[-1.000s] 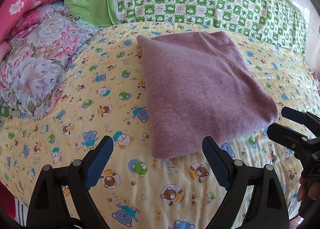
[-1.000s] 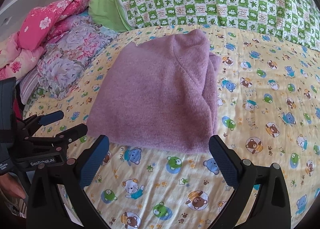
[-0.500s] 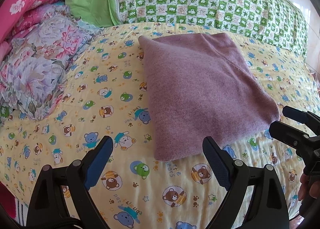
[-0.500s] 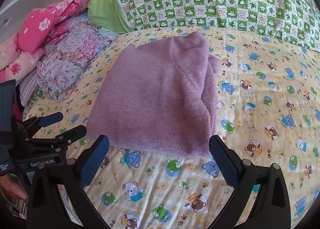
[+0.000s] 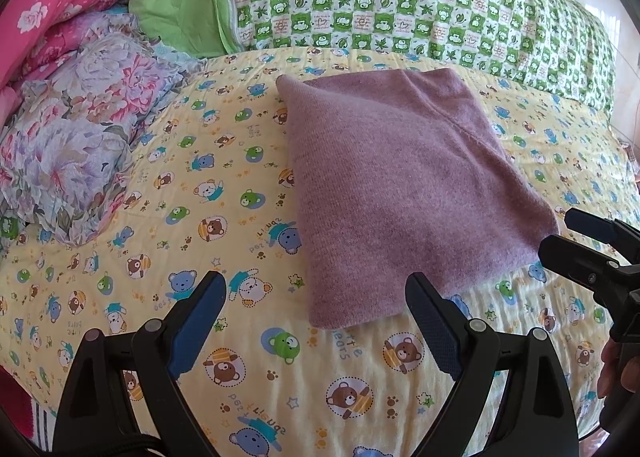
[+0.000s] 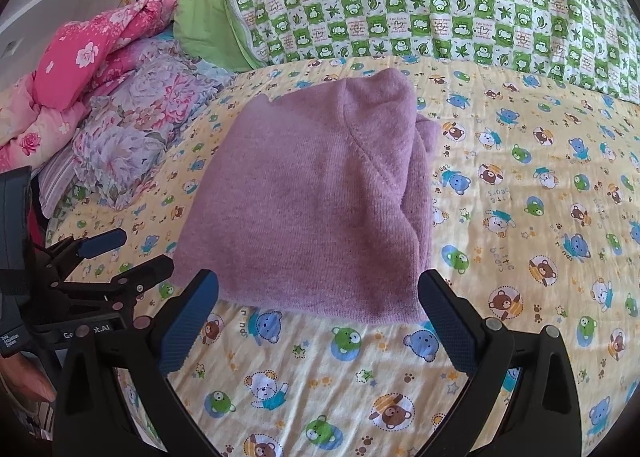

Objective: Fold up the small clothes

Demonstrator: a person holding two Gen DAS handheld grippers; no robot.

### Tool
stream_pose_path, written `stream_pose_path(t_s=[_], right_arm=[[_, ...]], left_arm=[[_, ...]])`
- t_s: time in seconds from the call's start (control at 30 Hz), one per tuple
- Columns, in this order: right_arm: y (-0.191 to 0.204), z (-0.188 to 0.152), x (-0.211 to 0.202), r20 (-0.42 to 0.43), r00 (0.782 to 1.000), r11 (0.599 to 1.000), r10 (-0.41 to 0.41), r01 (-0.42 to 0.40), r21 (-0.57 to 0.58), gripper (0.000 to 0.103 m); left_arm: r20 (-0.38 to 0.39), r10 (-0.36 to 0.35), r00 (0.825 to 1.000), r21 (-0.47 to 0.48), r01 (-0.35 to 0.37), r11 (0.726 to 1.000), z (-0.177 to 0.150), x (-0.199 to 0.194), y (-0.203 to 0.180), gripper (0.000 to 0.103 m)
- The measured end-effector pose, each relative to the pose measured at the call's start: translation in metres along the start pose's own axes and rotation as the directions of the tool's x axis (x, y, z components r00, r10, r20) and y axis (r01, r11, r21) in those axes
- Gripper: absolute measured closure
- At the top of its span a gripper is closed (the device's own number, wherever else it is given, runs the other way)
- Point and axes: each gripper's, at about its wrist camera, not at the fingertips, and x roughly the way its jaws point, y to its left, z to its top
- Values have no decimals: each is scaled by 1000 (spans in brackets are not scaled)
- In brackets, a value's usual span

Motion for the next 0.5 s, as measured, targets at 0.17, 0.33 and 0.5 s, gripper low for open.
stream_pose_path(t_s=[0.17, 0.33, 0.5], right_arm=[[1, 3, 0, 9, 1000, 1000, -2, 2, 4, 3], [1, 5, 0, 12, 1000, 1000, -5, 5, 11, 3], [-1, 8, 1, 19, 1000, 1000, -4, 4, 19, 3]], left_arm=[[0, -2, 1000, -3, 2, 1000, 3, 0, 0, 11], [0, -5, 1000, -3, 5, 1000, 8, 2, 0, 11], [3, 8, 1000, -11, -8, 1000, 14, 4, 0, 12]])
